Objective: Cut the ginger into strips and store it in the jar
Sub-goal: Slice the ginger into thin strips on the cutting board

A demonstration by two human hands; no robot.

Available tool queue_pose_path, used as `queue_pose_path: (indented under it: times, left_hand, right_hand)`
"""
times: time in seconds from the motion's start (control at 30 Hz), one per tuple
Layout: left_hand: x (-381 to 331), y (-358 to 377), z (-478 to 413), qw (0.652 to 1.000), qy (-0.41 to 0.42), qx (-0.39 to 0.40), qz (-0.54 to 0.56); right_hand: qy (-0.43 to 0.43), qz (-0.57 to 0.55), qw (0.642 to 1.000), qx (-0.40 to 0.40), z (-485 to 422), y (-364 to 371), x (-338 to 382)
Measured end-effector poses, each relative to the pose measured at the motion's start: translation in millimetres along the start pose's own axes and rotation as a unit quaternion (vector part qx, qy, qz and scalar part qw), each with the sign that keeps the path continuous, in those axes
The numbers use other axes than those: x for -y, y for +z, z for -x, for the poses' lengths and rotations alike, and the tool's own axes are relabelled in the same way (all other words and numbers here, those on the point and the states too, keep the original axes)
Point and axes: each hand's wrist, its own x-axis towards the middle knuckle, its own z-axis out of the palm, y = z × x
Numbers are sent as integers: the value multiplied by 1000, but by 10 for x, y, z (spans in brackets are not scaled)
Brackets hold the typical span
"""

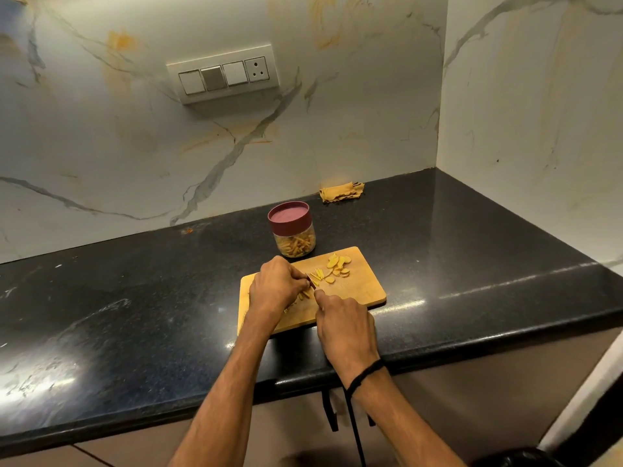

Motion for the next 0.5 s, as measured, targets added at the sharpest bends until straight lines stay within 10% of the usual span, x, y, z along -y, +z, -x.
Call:
queue_pose_path:
  times: [0.5]
  left_hand:
    - [36, -25, 7, 999, 5, -38, 5]
  right_hand:
    - [40, -116, 992, -4, 260, -239, -269]
